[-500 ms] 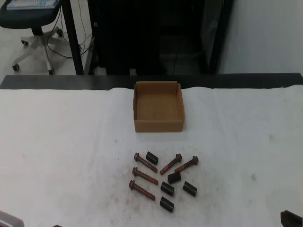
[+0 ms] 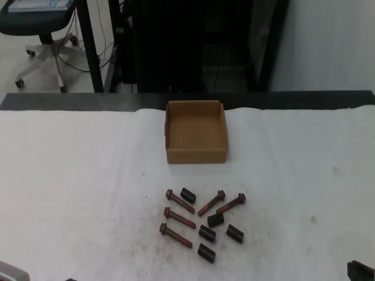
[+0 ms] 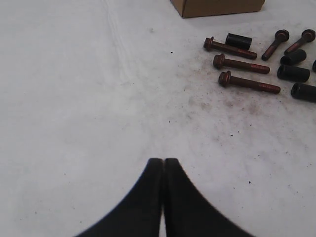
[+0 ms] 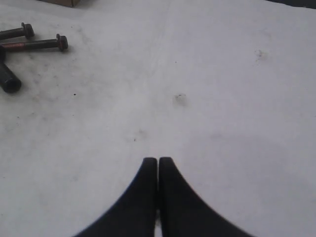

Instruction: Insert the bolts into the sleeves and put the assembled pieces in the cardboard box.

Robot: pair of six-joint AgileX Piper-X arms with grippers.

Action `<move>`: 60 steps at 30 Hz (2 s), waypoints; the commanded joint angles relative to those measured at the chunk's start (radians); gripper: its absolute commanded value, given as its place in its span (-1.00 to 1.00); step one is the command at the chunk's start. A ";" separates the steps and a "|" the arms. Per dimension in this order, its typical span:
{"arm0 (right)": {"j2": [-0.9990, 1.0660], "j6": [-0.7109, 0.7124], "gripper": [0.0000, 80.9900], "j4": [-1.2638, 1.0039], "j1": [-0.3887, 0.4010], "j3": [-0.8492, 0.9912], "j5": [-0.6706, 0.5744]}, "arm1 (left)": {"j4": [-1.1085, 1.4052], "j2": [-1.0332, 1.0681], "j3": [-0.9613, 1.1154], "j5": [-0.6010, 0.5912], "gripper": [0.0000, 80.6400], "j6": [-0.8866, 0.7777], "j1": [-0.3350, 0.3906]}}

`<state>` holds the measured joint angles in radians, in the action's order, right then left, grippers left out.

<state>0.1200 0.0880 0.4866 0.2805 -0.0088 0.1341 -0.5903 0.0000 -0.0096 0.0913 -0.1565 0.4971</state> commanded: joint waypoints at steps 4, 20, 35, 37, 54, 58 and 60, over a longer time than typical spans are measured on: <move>-0.007 0.002 -0.98 -0.004 -0.003 0.009 0.002 | 0.004 0.000 0.010 0.012 -0.99 -0.008 0.004; -0.007 0.002 -0.98 -0.004 -0.003 0.009 0.002 | 0.004 0.000 0.010 0.012 -0.99 -0.008 0.004; -0.007 -0.199 -0.98 -0.166 -0.001 0.009 -0.084 | 0.209 0.000 0.010 -0.136 -0.99 -0.297 0.004; -0.007 -0.277 -0.98 -0.280 -0.001 0.009 -0.089 | 0.311 0.000 0.010 -0.138 -0.99 -0.309 0.004; 0.229 -0.339 -0.98 -0.263 -0.001 0.199 -0.345 | 0.572 0.353 0.163 -0.353 -0.99 -0.171 0.004; 0.430 -0.293 -0.98 -0.198 -0.001 0.331 -0.349 | 0.488 0.668 0.339 -0.452 -0.99 -0.018 0.004; 0.536 -0.293 -0.98 -0.134 -0.001 0.408 -0.349 | 0.366 0.844 0.470 -0.466 -0.99 0.087 0.004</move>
<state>0.5658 -0.2244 0.2964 0.2805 0.3273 -0.2195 -0.0379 0.5434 0.1982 -0.2864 -0.2948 0.4971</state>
